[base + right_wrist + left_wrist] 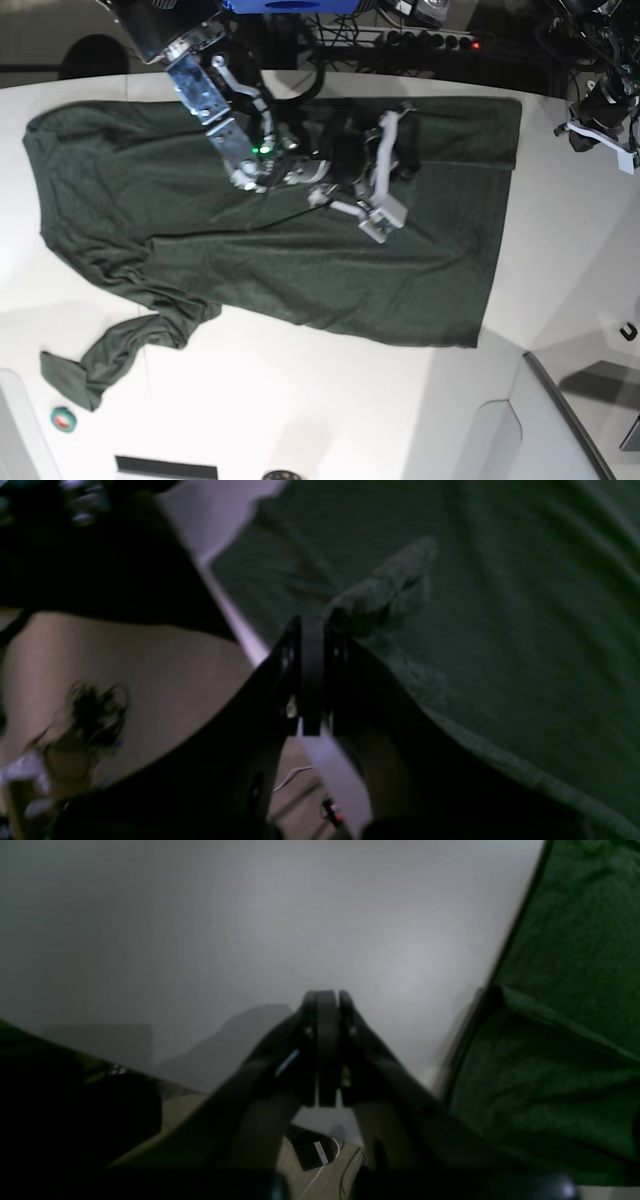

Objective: Layout the t-shirt on the table in an organized manner, then fold the t-shirt properly
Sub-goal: 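Sweep the right gripper across the shirt toward the left gripper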

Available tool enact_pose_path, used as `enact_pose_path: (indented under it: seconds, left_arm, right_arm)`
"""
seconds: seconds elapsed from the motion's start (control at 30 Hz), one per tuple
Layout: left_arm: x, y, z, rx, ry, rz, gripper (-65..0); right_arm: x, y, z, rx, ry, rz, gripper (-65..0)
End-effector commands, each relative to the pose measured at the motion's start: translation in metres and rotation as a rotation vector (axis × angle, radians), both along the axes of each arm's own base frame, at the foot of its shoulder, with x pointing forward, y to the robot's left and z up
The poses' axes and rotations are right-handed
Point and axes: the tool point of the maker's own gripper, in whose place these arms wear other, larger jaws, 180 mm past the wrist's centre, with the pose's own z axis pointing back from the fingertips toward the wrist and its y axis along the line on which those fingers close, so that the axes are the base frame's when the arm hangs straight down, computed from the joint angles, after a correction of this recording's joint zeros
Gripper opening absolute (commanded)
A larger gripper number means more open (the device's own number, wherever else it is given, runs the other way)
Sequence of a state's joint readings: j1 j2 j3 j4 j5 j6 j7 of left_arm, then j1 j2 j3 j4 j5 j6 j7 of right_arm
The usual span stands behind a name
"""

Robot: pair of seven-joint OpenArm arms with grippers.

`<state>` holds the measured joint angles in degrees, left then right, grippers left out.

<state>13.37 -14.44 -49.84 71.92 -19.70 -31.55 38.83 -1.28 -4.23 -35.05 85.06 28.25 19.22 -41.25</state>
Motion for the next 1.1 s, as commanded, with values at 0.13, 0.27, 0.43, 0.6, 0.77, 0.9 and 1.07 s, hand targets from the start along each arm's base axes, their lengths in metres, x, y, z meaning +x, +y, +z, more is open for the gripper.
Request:
enact_pose_path:
  seconds: [0.13, 0.27, 0.43, 0.6, 0.77, 0.9, 1.07]
  left_arm:
    - [0.007, 0.01, 0.012, 0.029, -0.035, -0.003, -65.0]
    - [0.007, 0.01, 0.013, 0.028, -0.036, -0.002, -65.0]
    - [0.005, 0.008, 0.011, 0.022, -0.036, -0.001, -65.0]
    - [0.004, 0.007, 0.01, 0.02, -0.033, -0.005, -65.0]
    - [-0.013, 0.032, 0.021, 0.068, -0.017, 0.029, -65.0]
    - [-0.045, 0.081, 0.047, 0.15, -0.016, 0.129, -65.0]
    - [-0.077, 0.087, 0.045, 0.172, 0.057, 0.126, -65.0]
  right_arm:
    - [0.016, 0.0, 0.016, 0.031, -0.053, -0.014, -44.4]
    - [0.039, -0.03, 0.026, 0.017, -0.112, -0.078, -39.6]
    - [0.118, -0.159, 0.033, -0.077, -0.192, -0.41, -39.2]
    - [0.145, -0.292, 0.034, -0.242, -0.211, -0.637, -39.3]
    - [0.072, -0.23, 0.0, -0.291, -0.129, -0.386, -39.3]
    - [0.018, -0.14, -0.012, -0.251, -0.198, -0.132, -39.3]
    - [-0.01, -0.06, -0.042, -0.355, -0.246, 0.041, -39.2]
